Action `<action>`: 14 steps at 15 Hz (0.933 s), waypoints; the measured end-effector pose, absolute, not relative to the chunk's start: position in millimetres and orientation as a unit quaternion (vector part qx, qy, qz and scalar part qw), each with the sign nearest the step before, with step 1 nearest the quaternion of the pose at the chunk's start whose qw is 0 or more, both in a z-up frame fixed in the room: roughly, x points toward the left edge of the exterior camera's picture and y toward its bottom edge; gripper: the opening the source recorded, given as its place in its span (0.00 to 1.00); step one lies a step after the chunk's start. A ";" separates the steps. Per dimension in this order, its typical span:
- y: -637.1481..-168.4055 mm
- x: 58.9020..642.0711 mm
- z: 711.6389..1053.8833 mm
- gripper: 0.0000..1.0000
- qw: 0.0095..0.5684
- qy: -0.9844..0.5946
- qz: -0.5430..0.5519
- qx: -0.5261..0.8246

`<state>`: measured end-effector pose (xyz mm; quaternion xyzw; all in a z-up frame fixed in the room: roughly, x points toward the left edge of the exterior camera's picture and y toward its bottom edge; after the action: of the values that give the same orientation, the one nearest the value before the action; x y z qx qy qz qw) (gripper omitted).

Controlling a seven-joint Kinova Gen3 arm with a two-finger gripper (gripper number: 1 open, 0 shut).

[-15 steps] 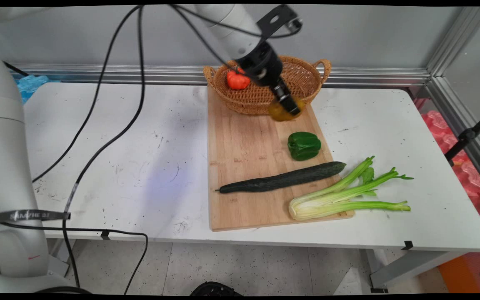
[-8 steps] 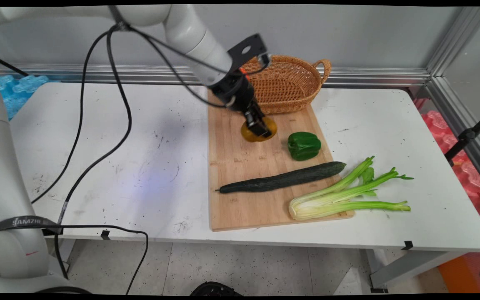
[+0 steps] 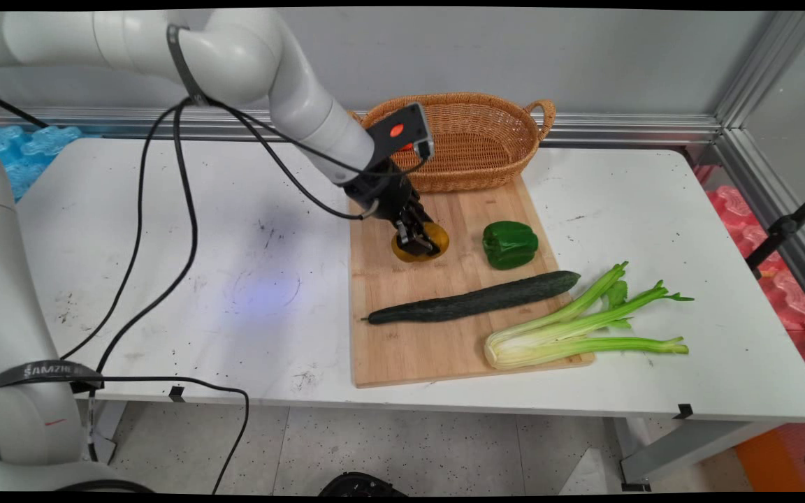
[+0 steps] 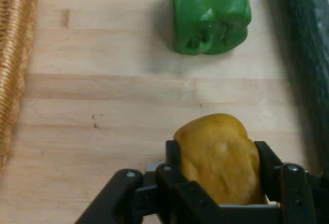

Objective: Place the picked object on the cutting board

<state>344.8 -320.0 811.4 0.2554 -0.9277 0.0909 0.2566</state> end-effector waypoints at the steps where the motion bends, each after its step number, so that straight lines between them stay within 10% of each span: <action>1: -320.8 345.2 806.1 0.00 0.257 -0.927 0.092 0.255; 12: -330.8 344.6 772.2 0.00 0.266 -0.925 0.090 0.257; 13: -331.4 343.4 771.4 1.00 0.268 -0.924 0.088 0.258; 14: -332.1 341.8 771.5 1.00 0.270 -0.923 0.086 0.259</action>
<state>341.8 -332.1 771.5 0.2593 -0.9232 0.0863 0.2701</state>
